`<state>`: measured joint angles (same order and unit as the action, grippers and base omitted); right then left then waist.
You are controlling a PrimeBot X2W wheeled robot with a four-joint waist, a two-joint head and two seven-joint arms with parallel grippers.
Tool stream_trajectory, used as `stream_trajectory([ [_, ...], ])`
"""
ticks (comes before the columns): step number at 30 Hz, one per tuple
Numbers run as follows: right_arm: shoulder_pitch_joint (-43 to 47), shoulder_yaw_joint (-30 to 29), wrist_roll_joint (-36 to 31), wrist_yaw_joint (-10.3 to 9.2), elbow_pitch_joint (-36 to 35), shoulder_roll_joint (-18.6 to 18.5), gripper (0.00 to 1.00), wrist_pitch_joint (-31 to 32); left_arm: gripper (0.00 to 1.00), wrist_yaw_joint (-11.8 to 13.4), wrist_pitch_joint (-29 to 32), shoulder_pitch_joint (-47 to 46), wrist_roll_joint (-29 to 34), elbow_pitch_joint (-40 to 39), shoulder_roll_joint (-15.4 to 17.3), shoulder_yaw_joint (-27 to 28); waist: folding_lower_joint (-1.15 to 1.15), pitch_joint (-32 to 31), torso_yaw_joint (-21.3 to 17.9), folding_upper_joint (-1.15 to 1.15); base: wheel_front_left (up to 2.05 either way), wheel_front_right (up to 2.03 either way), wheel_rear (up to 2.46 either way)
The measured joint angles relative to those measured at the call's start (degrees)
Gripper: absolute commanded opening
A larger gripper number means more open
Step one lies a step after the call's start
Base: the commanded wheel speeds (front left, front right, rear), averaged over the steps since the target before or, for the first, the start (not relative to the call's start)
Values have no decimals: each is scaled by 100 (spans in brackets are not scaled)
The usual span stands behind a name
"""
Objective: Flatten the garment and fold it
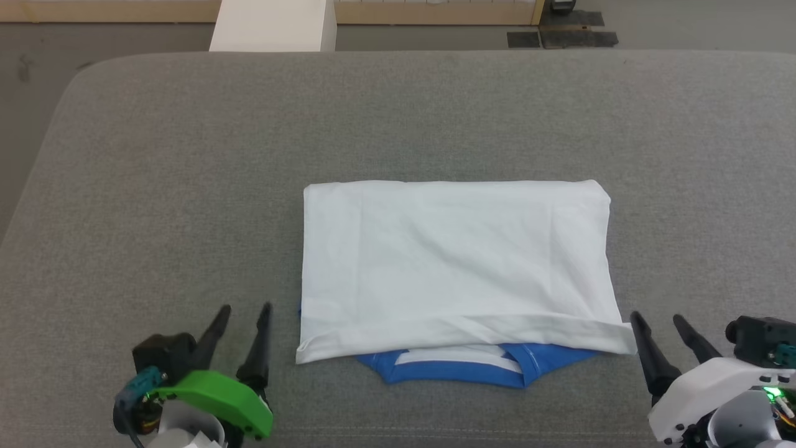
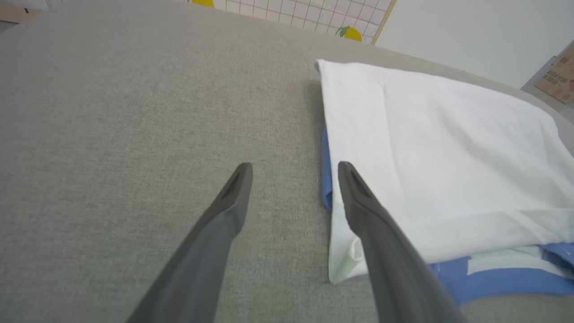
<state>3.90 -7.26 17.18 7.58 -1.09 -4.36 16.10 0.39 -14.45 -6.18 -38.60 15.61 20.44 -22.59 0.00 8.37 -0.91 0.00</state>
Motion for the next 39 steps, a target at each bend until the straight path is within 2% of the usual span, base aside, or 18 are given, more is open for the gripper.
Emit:
stream_trajectory([
  [4,-25,-143,49,0,-186,98,100,-219,100,223,-14,-5,500,-510,-247,603,0,-105,39,0,0,0,0],
  [7,-104,-242,107,0,-172,126,100,-254,100,276,-27,-10,929,-805,-456,1050,0,-156,77,0,0,0,0],
  [11,-405,-359,224,0,94,140,100,-250,100,256,-29,-65,1458,-1033,-704,1544,0,-164,93,0,0,0,0],
  [14,-705,-533,404,-1,525,137,100,-181,100,145,-30,-159,1745,-1058,-867,1800,0,-144,79,0,0,0,0],
  [20,-1477,-622,571,-1,1629,140,100,169,100,-69,-33,-249,2292,-964,-1033,1975,0,-29,38,0,0,0,0],
  [29,-2594,-457,556,-1,3371,141,100,638,100,-252,-33,-344,2614,-869,-1301,2259,0,216,91,0,0,0,0],
  [35,-3059,-197,646,-1,4070,45,100,888,100,-375,-33,-343,2704,-850,-1393,2385,0,281,198,0,0,0,0],
  [39,-3249,222,1131,-3,4320,-67,100,1040,100,-430,-33,-342,2739,-837,-1471,2420,0,298,249,0,0,0,0],
])
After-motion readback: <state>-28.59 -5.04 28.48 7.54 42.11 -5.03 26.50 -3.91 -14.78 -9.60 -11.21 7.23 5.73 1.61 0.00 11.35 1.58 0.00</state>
